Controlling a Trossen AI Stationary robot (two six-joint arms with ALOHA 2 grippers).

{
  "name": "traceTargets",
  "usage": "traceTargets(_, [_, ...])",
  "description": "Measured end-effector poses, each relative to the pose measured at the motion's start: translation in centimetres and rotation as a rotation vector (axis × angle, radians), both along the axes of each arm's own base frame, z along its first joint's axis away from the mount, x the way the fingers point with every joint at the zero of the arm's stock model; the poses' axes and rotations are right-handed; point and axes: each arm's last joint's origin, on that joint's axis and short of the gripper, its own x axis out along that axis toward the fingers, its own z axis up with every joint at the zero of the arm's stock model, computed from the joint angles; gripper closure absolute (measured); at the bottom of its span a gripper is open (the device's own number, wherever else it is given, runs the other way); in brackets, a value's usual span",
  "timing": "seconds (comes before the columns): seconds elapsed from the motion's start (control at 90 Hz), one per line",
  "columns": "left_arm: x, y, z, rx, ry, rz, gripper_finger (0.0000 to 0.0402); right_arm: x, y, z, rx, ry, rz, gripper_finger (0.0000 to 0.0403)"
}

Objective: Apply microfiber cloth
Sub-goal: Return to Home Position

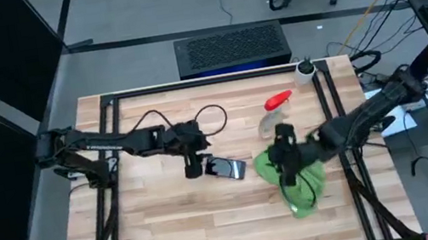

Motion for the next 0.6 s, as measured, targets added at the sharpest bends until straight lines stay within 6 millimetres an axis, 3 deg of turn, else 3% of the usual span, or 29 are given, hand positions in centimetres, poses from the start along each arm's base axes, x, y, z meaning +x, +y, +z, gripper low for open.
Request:
traceTargets(0.211, [-0.2, 1.6, 0.0, -0.052, -0.005, -0.024, 0.0391, -2.2, -3.7, -1.3, 0.126, -0.297, 0.093, 0.0378])
traceTargets(0.356, [-0.7, 2.6, -0.5, -0.073, -0.040, -0.003, 0.0394, -4.7, -5.1, -2.6, 0.198, -0.501, 0.124, 0.0395])
traceTargets(0.6, [-1.2, 3.0, -0.3, -0.076, -0.137, 0.022, 0.0400, -8.3, -5.7, -4.6, 0.192, -0.641, 0.134, 0.0401])
